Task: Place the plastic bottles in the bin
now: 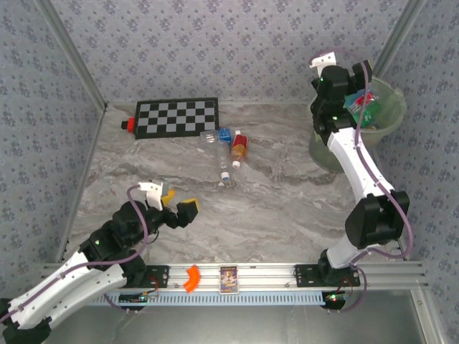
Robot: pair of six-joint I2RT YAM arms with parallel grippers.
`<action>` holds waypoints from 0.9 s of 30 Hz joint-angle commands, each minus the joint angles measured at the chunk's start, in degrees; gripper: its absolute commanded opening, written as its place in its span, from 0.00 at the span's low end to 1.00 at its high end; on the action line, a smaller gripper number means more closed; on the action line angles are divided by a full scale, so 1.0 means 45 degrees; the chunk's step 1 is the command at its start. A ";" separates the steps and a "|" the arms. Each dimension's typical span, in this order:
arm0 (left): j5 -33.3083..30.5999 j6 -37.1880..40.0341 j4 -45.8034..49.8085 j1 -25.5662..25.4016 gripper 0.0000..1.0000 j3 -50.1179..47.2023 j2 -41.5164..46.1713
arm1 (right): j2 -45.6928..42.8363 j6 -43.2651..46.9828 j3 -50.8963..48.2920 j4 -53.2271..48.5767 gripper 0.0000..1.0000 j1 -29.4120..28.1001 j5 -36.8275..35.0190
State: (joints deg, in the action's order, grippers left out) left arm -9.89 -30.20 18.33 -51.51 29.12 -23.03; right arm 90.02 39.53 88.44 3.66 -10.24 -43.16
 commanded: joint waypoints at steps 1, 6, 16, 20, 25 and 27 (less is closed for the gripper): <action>-0.0120 -0.0290 0.0081 -0.0058 1.00 0.0555 -0.0095 | -0.0799 -0.2601 0.0708 -0.2321 1.00 0.0057 0.0529; 0.0058 -0.0431 0.0043 -0.0058 1.00 0.0645 -0.0388 | -0.1064 -0.5748 0.1572 -0.5213 0.89 0.0953 0.2813; 0.0162 -0.0397 -0.0105 -0.0058 1.00 0.0508 -0.0571 | -0.0363 -1.0056 0.2325 -0.7643 0.48 0.3958 0.6438; 0.0111 -0.0209 -0.0265 -0.0063 1.00 0.0494 -0.0811 | 0.0089 -1.0582 0.2438 -0.7703 0.42 0.4608 0.7642; 0.0088 -0.0046 -0.0402 -0.0058 1.00 0.0547 -0.1200 | 0.1333 -1.1044 0.3446 -0.8928 0.40 0.4868 0.8166; 0.0072 -0.0027 -0.0401 -0.0058 1.00 0.0556 -0.1269 | 0.1776 -1.1126 0.3920 -0.9386 0.41 0.4913 0.8050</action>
State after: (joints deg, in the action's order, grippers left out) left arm -9.82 -31.33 17.98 -51.51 29.95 -28.56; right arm 95.77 -7.73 102.39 -33.34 11.29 -8.95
